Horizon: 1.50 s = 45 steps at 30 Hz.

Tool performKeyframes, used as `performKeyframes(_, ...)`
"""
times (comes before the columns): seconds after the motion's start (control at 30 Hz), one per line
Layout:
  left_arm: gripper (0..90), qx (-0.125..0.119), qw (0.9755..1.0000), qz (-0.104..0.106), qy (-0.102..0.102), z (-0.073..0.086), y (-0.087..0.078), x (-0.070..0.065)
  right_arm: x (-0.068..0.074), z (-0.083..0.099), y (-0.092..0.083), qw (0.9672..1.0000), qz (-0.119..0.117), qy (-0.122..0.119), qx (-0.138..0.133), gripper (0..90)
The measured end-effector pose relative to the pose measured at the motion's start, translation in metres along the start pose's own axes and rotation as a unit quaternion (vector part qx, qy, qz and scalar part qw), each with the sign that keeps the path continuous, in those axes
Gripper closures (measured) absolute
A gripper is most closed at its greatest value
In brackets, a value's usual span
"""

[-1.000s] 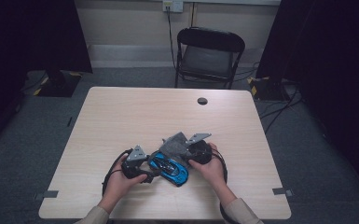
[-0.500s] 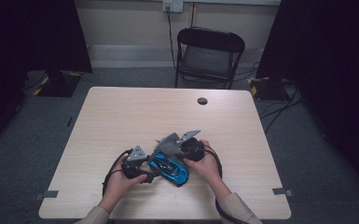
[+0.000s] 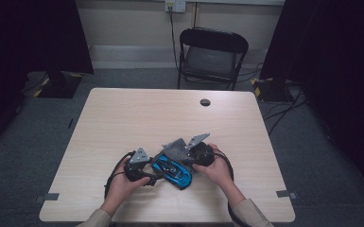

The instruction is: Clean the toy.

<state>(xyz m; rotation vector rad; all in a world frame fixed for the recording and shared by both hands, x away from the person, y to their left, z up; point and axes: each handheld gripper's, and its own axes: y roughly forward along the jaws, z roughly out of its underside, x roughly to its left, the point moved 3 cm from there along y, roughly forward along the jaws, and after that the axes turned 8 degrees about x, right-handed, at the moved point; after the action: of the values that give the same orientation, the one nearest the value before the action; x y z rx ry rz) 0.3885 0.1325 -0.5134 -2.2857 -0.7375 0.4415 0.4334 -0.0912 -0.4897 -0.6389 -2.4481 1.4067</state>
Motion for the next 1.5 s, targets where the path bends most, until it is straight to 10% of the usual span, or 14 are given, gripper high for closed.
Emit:
performKeyframes(0.63, 21.5, 0.0, 1.0, -0.003, 0.0, 0.0, 0.0, 0.0, 0.005, 0.035, -0.028, 0.9995, -0.028, 0.015, -0.001, 71.4)
performKeyframes(0.87, 22.2, -0.001, 1.0, -0.004, -0.003, 0.0, 0.0, -0.001, -0.011, 0.024, -0.044, 0.9964, 0.012, 0.06, -0.059, 71.7)
performKeyframes(1.27, 22.5, 0.0, 1.0, -0.002, -0.002, 0.001, -0.001, 0.0, -0.006, -0.022, 0.012, 0.9984, 0.007, 0.036, -0.042, 71.6)
performKeyframes(1.5, 21.7, -0.004, 0.9999, 0.0, -0.009, 0.002, 0.0, 0.002, -0.003, -0.026, 0.017, 0.999, -0.017, 0.02, -0.035, 71.6)
